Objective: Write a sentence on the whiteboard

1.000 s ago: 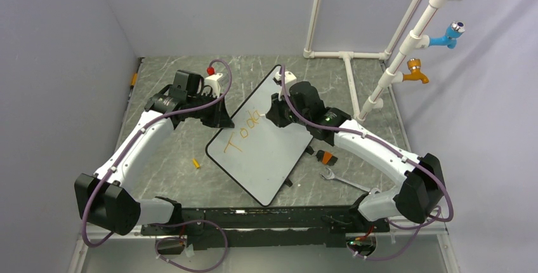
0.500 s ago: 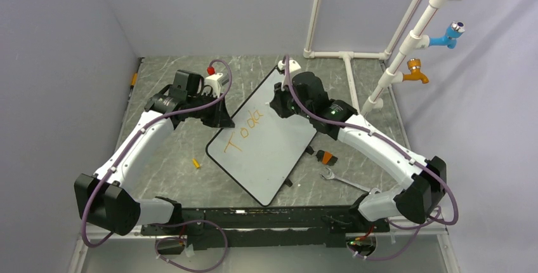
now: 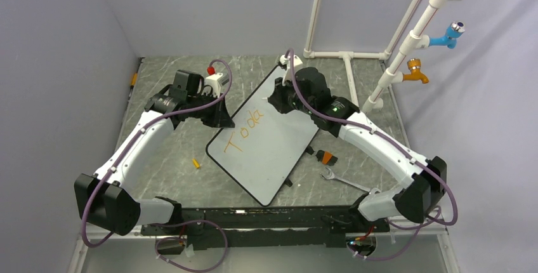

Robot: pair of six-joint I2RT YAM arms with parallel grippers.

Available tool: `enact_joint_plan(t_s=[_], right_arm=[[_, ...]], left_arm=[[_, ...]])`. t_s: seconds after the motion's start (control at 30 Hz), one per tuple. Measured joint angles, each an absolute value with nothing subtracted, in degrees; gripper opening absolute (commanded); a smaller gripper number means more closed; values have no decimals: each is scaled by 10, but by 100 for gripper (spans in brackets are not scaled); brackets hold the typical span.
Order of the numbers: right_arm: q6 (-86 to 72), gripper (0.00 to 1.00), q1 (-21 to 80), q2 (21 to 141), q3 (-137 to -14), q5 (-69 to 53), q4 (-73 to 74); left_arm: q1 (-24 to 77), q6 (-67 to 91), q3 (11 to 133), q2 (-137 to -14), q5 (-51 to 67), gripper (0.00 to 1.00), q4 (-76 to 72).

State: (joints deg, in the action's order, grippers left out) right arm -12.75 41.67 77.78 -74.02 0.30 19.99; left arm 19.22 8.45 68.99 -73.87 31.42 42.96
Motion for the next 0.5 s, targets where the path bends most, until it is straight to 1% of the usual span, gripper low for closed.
enact_joint_plan(t_s=[0.27,0.5], right_arm=[[-135,0,405,813,-740,-30,195],[-136,0,405,821,-740,-48,189]], left_arm=[[192,84,690,-739,314,0,429],[192,85,690,-739,314,0,429]])
